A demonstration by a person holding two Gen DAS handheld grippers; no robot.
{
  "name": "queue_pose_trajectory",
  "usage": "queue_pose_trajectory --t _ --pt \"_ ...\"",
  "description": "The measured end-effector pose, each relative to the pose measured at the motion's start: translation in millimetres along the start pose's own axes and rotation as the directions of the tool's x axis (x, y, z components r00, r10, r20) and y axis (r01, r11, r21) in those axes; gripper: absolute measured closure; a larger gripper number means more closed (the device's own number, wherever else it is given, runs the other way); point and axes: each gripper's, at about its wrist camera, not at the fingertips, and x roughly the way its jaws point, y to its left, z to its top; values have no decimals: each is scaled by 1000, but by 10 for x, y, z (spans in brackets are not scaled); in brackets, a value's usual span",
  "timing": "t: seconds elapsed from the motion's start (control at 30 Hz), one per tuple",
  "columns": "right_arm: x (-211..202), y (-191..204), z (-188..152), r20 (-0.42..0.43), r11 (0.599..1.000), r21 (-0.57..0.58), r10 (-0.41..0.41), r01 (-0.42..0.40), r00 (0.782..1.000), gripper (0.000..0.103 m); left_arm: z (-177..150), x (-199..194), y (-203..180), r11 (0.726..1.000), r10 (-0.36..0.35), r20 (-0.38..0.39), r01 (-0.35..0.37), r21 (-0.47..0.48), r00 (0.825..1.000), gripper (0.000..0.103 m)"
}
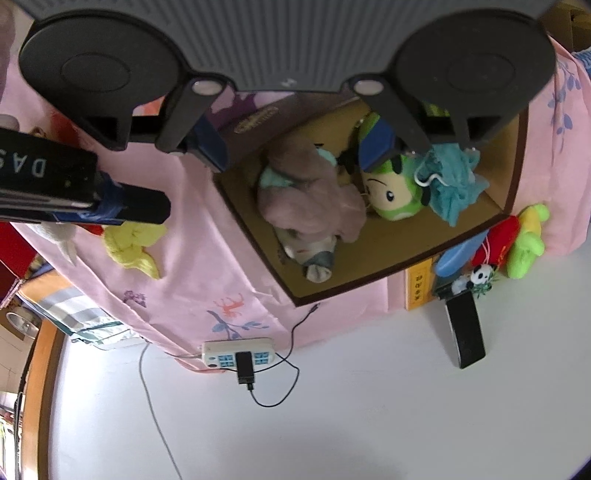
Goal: Organize soft objects
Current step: 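Move the right gripper from the box back to the toy heap, then grasp the red-and-cream patterned scarf in the heap with the right gripper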
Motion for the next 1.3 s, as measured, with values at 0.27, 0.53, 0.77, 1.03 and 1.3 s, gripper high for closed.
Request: queue_pose_trajectory --t 0.27,0.53,0.77,1.03,1.3 --pt "-119 -176 -150 -22 1000 -1 -24 24 999 78 -117 -166 -279 996 -72 26 70 57 997 26" --pt "-257 -529 -313 -59 996 64 -64 68 996 78 -294 -188 -656 973 -177 27 170 158 984 25" --pt "-426 -847 -426 -77 985 130 -106 116 991 79 -462 -86 -983 936 -260 -21 257 242 965 21" --pt "-694 -1098 -439 -34 978 183 -92 97 995 79 -527 46 -1290 890 -333 -66 337 306 941 21" --pt "-841 -1550 -324 25 926 338 -187 168 982 79 -515 63 -1586 837 -418 -57 409 364 907 22"
